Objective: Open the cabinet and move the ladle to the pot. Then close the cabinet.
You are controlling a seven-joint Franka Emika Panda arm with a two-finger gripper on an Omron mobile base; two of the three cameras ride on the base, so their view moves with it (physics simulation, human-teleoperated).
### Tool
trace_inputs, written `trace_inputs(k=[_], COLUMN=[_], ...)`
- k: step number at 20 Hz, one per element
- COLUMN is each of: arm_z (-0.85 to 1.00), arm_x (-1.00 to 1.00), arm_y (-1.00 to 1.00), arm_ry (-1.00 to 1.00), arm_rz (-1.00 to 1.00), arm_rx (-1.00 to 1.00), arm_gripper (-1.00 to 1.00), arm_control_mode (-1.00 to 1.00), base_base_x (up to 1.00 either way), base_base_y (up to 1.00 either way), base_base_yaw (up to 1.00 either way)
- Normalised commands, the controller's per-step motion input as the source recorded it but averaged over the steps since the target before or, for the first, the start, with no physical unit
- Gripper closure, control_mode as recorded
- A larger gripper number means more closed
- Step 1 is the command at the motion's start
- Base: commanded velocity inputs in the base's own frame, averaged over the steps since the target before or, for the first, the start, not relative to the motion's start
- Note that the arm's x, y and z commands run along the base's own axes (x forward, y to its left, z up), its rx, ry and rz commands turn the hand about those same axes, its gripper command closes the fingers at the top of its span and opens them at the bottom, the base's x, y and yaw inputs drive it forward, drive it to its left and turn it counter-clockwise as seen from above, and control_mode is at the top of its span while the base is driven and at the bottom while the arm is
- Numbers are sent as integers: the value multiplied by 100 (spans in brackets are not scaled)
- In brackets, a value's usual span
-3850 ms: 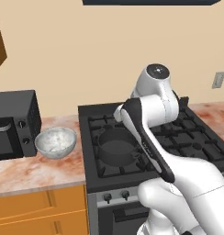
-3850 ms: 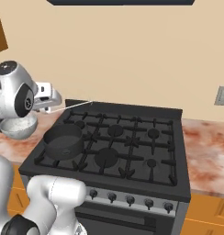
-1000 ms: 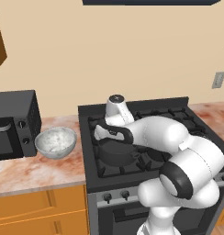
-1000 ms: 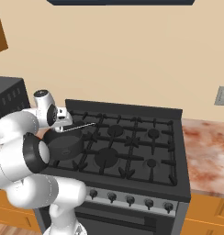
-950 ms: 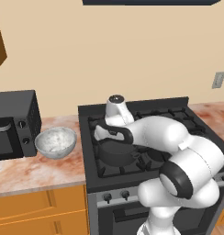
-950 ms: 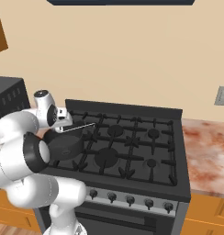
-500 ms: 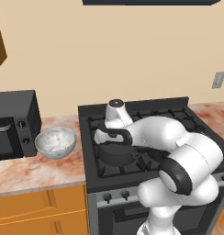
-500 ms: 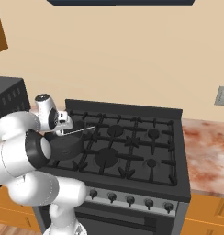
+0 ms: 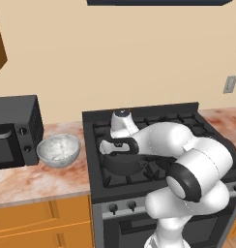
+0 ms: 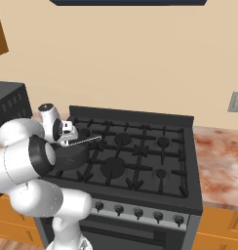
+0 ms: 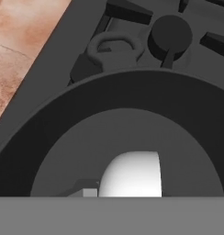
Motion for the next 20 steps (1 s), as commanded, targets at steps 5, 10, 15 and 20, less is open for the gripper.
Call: trace_inputs(k=[5,10,15,20], arm_z=[-20,-13,0,0], arm_x=[3,1,0,0], arm_y=[1,0,0,0], arm_ry=[0,0,0,0], arm_rz=[0,0,0,0], arm_rx=[0,0,0,0], arm_gripper=[100,-100,-100,-100], arm_control_mode=[-100,-100,-100,-100], base_base_x=[0,0,0,0], base_base_y=[0,0,0,0], base_base_yaw=[0,0,0,0])
